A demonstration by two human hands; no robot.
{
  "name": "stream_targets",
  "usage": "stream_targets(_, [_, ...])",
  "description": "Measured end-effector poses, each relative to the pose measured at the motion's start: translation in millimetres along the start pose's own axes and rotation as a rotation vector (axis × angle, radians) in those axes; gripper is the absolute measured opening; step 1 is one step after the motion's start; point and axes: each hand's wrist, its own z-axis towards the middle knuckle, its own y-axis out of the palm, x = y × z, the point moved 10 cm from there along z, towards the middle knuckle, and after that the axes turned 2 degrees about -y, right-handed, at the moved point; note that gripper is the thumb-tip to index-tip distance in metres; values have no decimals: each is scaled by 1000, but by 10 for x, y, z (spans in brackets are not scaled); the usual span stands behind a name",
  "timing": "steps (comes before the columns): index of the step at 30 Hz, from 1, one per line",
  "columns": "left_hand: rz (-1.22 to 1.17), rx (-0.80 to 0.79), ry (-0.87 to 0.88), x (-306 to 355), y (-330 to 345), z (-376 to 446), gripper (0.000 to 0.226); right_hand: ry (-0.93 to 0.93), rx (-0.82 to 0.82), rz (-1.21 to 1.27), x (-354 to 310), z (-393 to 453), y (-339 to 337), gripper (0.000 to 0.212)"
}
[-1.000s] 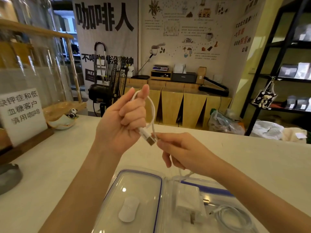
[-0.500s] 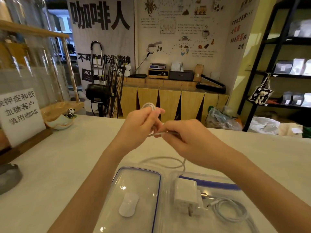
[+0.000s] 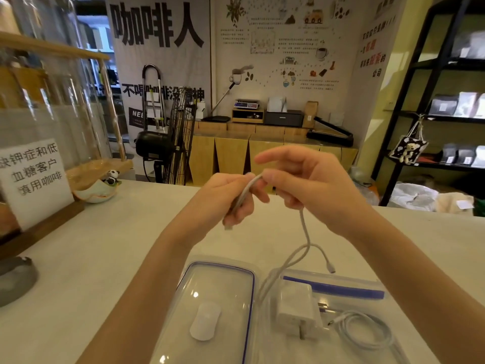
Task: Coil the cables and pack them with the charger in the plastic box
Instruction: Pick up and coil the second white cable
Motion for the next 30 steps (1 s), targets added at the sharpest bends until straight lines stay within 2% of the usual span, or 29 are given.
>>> stream_targets(4, [-399, -357, -142, -37, 272, -87, 53, 54, 17, 259, 123, 84, -63, 17])
stream_targets(7, [-650, -598, -106, 150, 408, -192, 43, 42, 32, 350, 151, 127, -80, 18])
stream_targets(9, [-941, -725, -66, 356, 444, -257, 39, 47, 47, 358, 184, 128, -45, 18])
stream_targets(11, [-1254, -759, -53, 510, 371, -266, 40, 81, 42, 298, 267, 100, 70, 19])
stream_targets(14, [-1424, -660, 11, 530, 139, -198, 37, 132, -31, 197, 411, 26, 332, 20])
stream_targets(16, [-1354, -530, 44, 466, -19, -142, 37, 163, -102, 150, 454, -31, 474, 21])
stream_targets(20, [-1025, -12, 158, 244, -422, -37, 41, 210, -198, 52, 447, -137, 620, 24])
stream_targets(23, [-1053, 185, 262, 236, -560, -54, 41, 251, -264, 95, 416, -228, 747, 27])
stream_targets(25, [-989, 287, 280, 217, -627, -64, 41, 318, -326, 175, 417, -319, 844, 29])
stream_targets(27, [-736, 408, 304, 202, -722, -109, 39, 385, -386, 254, 401, -406, 913, 30])
stream_targets(30, [-123, 471, 364, 312, -679, -172, 34, 427, -401, 230, 347, -438, 860, 26])
